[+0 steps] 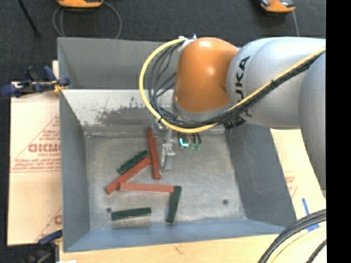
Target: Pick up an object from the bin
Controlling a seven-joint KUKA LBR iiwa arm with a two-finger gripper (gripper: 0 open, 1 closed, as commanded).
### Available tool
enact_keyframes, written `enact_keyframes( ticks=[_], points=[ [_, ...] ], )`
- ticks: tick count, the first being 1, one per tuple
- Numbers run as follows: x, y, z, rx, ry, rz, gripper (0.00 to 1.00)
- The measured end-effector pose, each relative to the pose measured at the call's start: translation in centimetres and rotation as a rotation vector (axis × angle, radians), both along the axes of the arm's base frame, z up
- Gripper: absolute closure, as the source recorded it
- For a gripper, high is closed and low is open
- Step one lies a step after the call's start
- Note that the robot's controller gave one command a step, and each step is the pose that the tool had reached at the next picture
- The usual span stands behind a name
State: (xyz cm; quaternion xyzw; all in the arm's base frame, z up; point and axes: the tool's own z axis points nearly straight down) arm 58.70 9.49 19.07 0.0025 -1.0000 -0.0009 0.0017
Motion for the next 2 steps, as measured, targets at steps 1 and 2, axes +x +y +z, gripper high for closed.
enact_keyframes(
  ticks=[1,2],
  points=[
    [2.50,2.09,-12.07,-0.003,-0.001,0.171,0.00],
    [2.70,2.19,-11.61,0.000,-0.008,0.167,1.00]
  ],
)
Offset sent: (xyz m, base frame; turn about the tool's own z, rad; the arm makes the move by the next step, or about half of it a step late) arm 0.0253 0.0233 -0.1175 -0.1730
